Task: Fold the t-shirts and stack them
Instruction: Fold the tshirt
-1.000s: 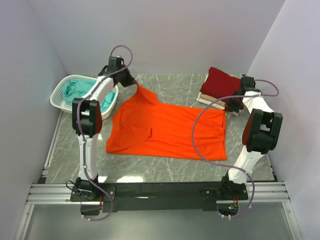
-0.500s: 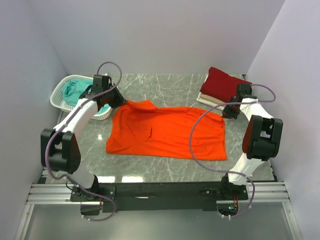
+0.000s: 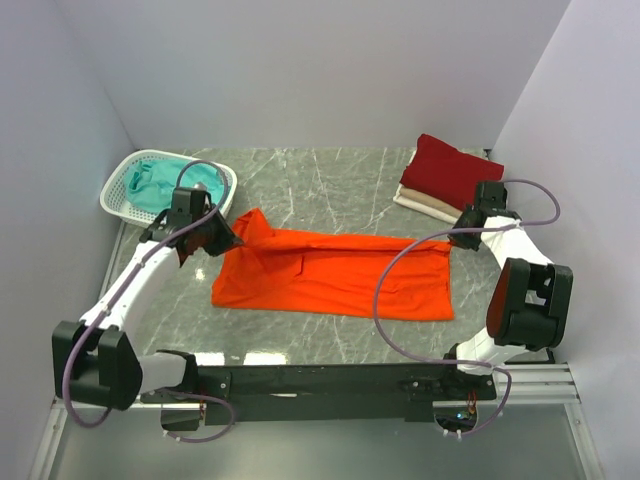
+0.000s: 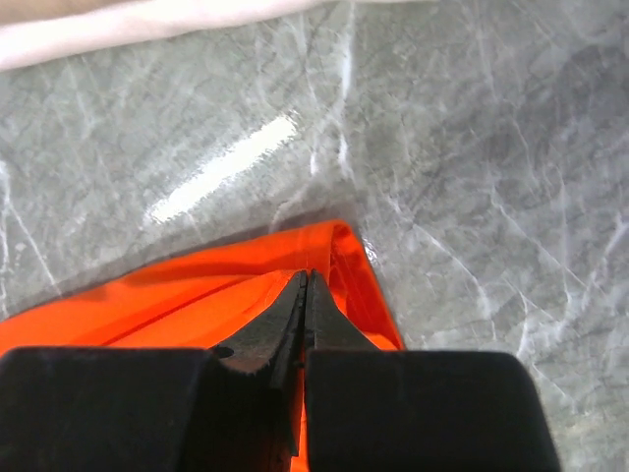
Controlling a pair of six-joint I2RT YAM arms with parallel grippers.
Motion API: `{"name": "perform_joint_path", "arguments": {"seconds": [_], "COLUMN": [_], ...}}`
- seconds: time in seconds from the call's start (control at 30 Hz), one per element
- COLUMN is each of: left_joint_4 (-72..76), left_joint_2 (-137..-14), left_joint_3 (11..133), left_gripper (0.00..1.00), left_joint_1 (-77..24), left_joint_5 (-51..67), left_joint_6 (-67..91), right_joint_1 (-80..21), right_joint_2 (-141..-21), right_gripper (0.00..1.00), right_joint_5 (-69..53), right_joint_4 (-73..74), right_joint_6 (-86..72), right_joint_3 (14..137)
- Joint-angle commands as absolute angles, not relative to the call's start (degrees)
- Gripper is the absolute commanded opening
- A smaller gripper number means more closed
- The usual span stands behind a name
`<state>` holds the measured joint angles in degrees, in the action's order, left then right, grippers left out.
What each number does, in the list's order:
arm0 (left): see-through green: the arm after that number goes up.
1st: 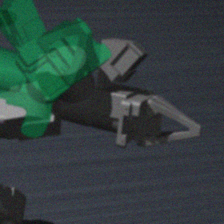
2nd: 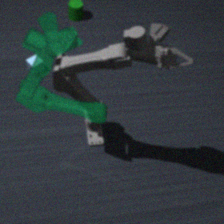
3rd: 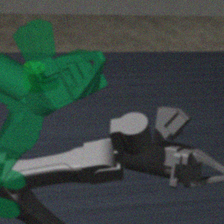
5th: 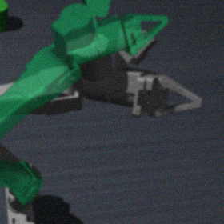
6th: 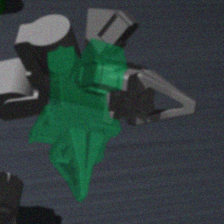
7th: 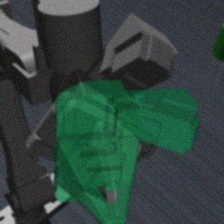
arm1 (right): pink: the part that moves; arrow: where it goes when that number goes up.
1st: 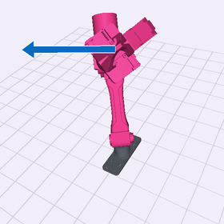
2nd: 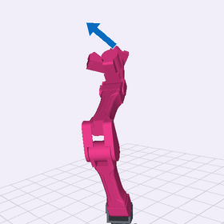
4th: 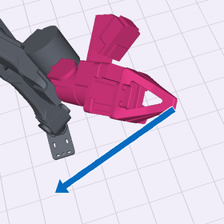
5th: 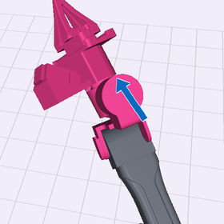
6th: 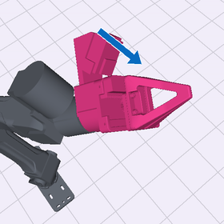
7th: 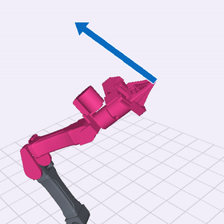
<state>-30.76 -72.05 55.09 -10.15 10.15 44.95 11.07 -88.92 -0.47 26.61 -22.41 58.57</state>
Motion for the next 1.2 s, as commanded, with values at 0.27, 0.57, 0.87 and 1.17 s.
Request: {"name": "perform_joint_path", "arguments": {"seconds": [0.27,0.57,0.87,1.17], "left_joint_4": [-35.76,-38.23,-38.15,-36.03], "left_joint_2": [-61.09,-58.28,-56.34,-55.72], "left_joint_3": [49.84,46.76,41.85,35.25], "left_gripper": [0.00,0.00,0.00,0.03], "left_joint_1": [-10.20,-10.20,-10.20,-10.20], "left_joint_5": [5.45,2.99,1.67,9.32], "left_joint_6": [49.57,50.89,52.21,51.60], "right_joint_1": [10.46,9.93,9.23,-3.58], "right_joint_2": [-81.40,-74.89,-70.58,-61.44], "right_gripper": [0.00,0.00,0.00,0.54], "right_joint_5": [4.66,5.63,6.94,12.92], "right_joint_4": [25.40,26.54,30.05,33.75], "right_joint_6": [-22.76,-24.17,-25.92,-30.75], "right_joint_3": [53.35,47.55,43.51,48.06]}}
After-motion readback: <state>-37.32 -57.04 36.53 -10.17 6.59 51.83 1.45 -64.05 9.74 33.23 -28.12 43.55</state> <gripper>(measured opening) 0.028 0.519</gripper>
